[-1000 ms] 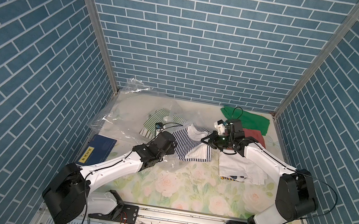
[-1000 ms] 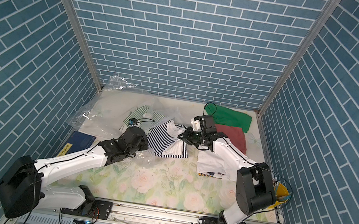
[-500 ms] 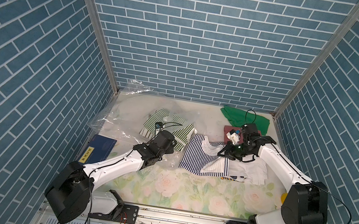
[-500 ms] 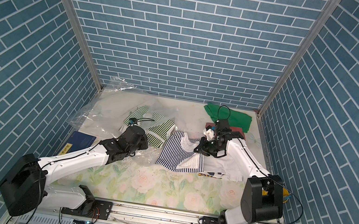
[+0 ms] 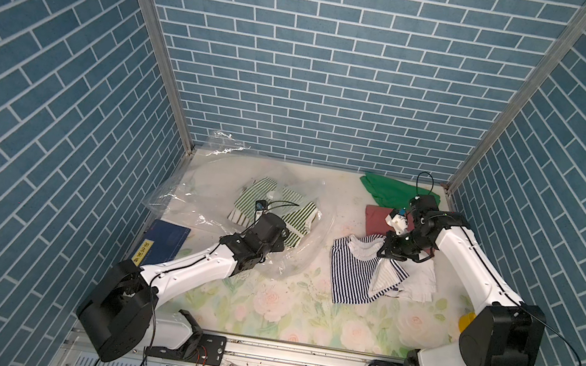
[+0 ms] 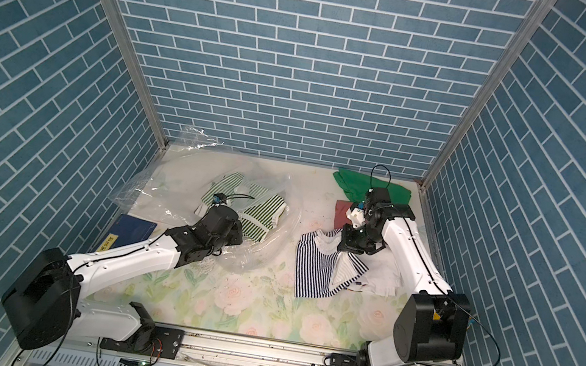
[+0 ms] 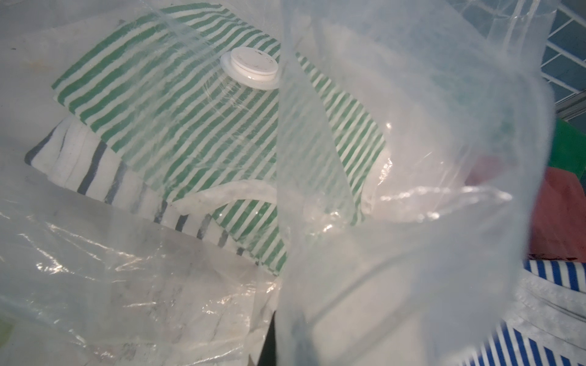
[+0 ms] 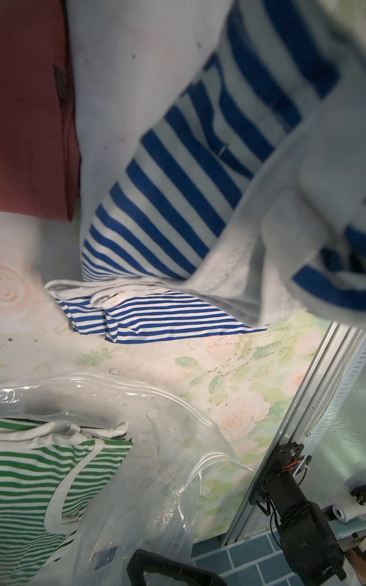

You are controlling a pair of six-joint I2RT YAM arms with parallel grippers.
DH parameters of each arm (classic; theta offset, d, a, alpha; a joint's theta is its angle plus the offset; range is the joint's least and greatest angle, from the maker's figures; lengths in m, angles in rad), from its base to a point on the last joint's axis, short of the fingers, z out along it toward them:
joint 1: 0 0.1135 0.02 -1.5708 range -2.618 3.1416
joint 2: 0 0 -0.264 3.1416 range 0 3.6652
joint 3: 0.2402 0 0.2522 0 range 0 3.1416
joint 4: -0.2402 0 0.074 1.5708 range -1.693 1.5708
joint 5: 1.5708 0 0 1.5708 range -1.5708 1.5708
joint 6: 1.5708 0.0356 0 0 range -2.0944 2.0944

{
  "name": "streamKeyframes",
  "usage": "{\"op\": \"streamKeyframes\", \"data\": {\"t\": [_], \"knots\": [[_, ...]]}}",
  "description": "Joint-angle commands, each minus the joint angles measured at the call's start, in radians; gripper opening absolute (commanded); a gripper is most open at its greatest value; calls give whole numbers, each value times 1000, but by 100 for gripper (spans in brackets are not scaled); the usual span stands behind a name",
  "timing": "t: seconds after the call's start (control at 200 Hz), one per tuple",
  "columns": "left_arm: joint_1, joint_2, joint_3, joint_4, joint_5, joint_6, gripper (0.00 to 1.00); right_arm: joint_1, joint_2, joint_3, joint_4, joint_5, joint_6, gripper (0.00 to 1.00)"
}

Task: Take the tank top out of the vacuum bag
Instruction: Take out the tank top from the vacuum bag.

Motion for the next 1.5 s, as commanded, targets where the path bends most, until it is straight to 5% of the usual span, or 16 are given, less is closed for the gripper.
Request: {"op": "streamKeyframes", "data": {"t": [0.0,0.735,1.495], "knots": [[8,20,20,3,-6,16,0,-7,-38,40,-83,51,-54,0],[8,23,17,12,6,26,0,-95,-117,70,-122,214,-16,0],[10,28,18,9,1,27,0,-230,1,-161,172,491,70,3]]}}
